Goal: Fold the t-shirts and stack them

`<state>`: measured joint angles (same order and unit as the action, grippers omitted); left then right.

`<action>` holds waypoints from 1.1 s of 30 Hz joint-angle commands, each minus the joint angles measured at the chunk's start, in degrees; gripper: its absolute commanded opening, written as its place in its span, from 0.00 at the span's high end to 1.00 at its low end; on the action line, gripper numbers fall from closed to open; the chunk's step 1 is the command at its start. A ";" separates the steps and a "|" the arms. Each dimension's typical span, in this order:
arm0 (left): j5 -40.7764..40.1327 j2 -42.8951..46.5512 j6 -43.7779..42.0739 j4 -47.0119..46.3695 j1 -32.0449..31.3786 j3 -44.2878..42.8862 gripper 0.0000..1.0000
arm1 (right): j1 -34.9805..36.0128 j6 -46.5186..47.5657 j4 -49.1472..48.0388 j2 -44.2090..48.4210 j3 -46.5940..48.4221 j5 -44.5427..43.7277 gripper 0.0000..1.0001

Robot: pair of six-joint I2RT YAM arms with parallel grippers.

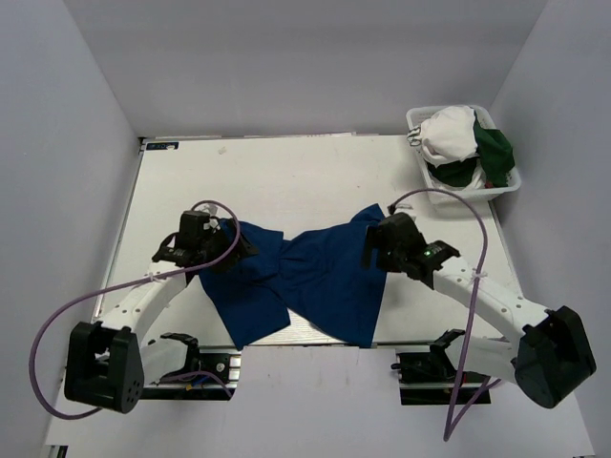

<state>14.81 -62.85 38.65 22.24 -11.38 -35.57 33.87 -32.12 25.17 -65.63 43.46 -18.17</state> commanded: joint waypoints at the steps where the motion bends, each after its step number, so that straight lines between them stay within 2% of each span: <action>1: 1.63 -1.74 -0.60 -1.85 -1.81 0.94 0.12 | 3.30 1.70 -3.28 2.08 -3.63 9.30 0.10; 4: 1.10 -4.55 -0.07 -3.16 -4.17 0.94 0.18 | 7.51 3.90 -2.41 1.82 -6.63 6.75 0.10; 8: -5.65 -7.98 0.98 -0.36 -6.37 -1.25 0.27 | 11.92 3.55 -1.70 0.76 -7.78 3.86 0.10; 10: -6.28 -10.36 0.98 -0.35 -6.90 -1.87 0.34 | 13.58 2.94 -2.75 1.20 -8.83 4.02 0.10; 14: -6.28 -13.87 0.98 -0.35 -8.48 -3.09 0.59 | 18.06 2.33 -1.80 1.82 -9.36 1.67 0.10; 15: -6.28 -13.88 0.98 -0.35 -8.49 -3.71 0.77 | 18.60 1.63 -1.35 1.64 -9.19 -0.09 0.10; 17: -6.28 -14.41 0.98 0.17 -9.01 -4.24 0.99 | 21.31 1.27 0.40 0.59 -9.01 -2.20 0.10; 20: -6.28 -12.13 0.98 0.17 -9.54 -4.77 1.00 | 23.86 0.22 1.98 -2.30 -8.66 -3.97 0.10; 24: -6.28 -3.45 0.98 -0.35 -9.54 -4.77 1.00 | 28.61 -2.16 3.22 -5.47 -7.69 -5.47 0.10; 30: -8.74 6.59 0.46 0.79 -9.54 -5.38 1.00 | 34.58 -2.78 3.84 -4.25 -8.13 -6.44 0.11; 33: -10.06 9.67 -0.07 2.11 -9.54 -6.00 1.00 | 36.44 -1.37 1.82 -2.76 -9.53 -4.16 0.11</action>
<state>6.87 -55.92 39.40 23.22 -20.75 -39.33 68.42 -33.52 27.73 -70.48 34.15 -22.35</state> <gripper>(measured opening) 0.022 0.894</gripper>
